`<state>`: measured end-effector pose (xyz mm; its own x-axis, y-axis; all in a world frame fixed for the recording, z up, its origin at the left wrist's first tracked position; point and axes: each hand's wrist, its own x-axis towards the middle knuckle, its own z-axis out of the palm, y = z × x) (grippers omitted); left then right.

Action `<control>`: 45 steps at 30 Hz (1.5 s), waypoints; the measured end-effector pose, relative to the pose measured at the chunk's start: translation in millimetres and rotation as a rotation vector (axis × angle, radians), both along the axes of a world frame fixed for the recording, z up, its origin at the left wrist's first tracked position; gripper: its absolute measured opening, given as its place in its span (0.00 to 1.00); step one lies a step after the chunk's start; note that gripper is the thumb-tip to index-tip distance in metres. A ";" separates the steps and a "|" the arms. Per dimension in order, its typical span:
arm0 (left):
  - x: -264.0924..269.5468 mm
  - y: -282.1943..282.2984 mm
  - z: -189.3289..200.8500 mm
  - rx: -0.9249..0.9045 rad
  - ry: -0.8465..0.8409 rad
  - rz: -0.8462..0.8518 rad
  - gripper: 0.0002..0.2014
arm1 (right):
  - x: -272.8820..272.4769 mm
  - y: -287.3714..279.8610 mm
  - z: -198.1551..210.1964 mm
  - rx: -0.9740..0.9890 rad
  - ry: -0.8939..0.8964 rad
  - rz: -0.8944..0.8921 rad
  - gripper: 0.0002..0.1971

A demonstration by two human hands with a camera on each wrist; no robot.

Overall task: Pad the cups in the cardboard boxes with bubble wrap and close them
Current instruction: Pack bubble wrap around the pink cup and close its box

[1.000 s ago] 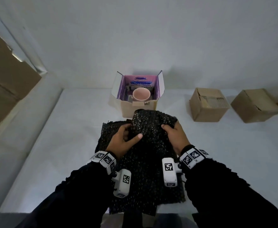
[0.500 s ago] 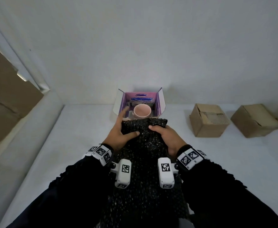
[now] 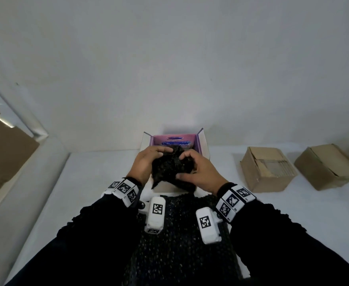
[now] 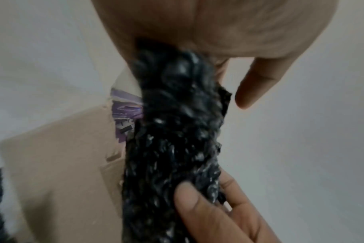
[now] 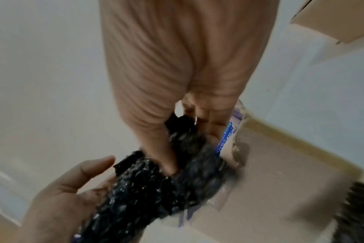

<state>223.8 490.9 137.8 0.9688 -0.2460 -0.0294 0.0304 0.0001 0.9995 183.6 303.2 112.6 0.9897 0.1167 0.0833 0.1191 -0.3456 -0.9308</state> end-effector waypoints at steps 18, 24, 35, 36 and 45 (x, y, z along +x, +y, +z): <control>92.5 9.9 -56.0 1.450 -0.765 -0.056 0.14 | 122.6 26.1 -23.5 -0.838 -0.314 -0.068 0.12; 88.6 11.3 -58.3 1.566 -0.733 -0.098 0.15 | 128.3 26.1 -45.1 -0.789 -0.127 0.079 0.15; 88.5 5.0 -60.5 1.695 -0.598 -0.229 0.16 | 127.6 26.3 -46.8 -1.048 0.038 0.116 0.24; 87.6 4.0 -60.9 1.720 -0.599 -0.241 0.15 | 126.5 26.7 -45.9 -1.056 0.057 0.126 0.23; 73.8 3.1 -45.3 1.693 -0.579 -0.236 0.12 | 113.3 14.2 -21.5 -0.826 -0.018 0.048 0.18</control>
<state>297.6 494.1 92.5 0.8991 -0.4311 -0.0751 -0.4370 -0.8757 -0.2054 296.9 317.4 91.1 0.9813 0.1896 -0.0325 0.1636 -0.9117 -0.3769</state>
